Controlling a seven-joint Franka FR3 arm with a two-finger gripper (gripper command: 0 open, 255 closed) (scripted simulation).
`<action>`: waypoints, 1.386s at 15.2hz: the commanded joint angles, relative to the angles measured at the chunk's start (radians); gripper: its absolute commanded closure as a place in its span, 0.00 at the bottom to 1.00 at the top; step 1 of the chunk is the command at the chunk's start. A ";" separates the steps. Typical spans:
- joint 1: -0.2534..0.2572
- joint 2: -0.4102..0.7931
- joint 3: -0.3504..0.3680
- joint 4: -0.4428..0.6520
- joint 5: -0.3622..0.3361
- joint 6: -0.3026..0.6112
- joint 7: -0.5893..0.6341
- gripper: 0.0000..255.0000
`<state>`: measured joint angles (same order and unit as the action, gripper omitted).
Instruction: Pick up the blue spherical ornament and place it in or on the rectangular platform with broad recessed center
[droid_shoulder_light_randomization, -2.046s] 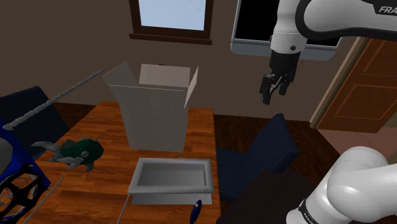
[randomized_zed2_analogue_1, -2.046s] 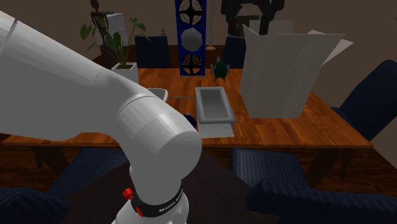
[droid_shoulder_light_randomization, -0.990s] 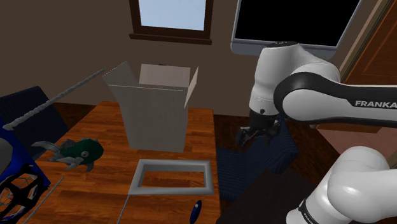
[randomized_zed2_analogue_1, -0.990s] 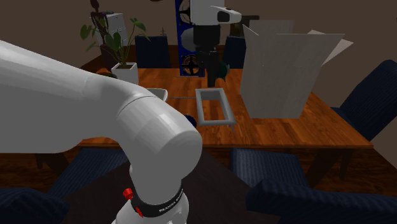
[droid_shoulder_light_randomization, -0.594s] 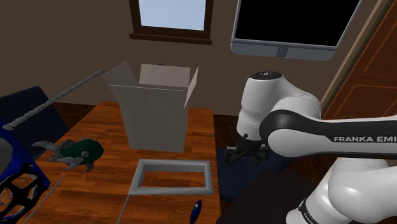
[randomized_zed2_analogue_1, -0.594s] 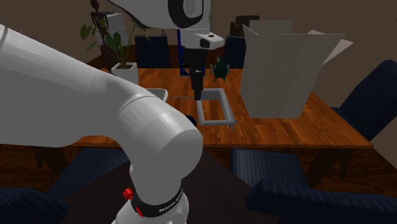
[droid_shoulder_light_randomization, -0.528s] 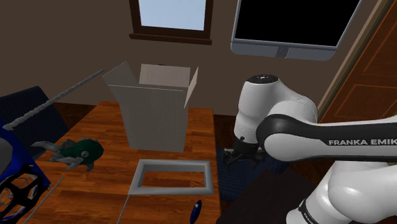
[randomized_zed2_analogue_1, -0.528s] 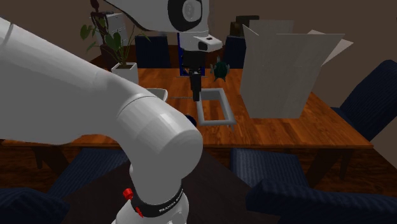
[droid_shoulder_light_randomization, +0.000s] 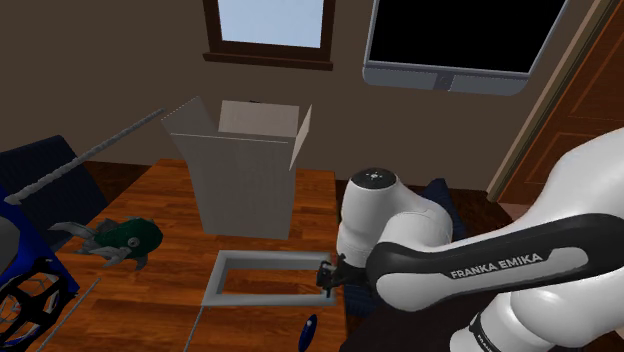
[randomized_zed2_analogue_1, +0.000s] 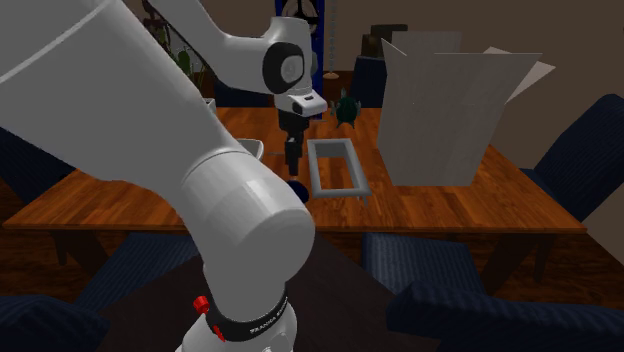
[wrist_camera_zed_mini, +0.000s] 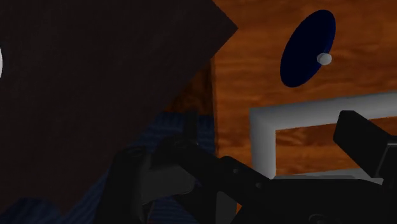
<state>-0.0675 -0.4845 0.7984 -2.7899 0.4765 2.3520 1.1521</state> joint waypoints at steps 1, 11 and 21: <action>-0.055 0.103 0.086 0.023 -0.016 0.099 0.098 0.00; -0.145 0.763 0.062 0.208 -1.043 0.375 1.107 0.00; -0.005 0.872 -0.114 0.247 -1.230 0.424 1.244 0.00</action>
<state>-0.0745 0.3859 0.6866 -2.5434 -0.7509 2.7748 2.3945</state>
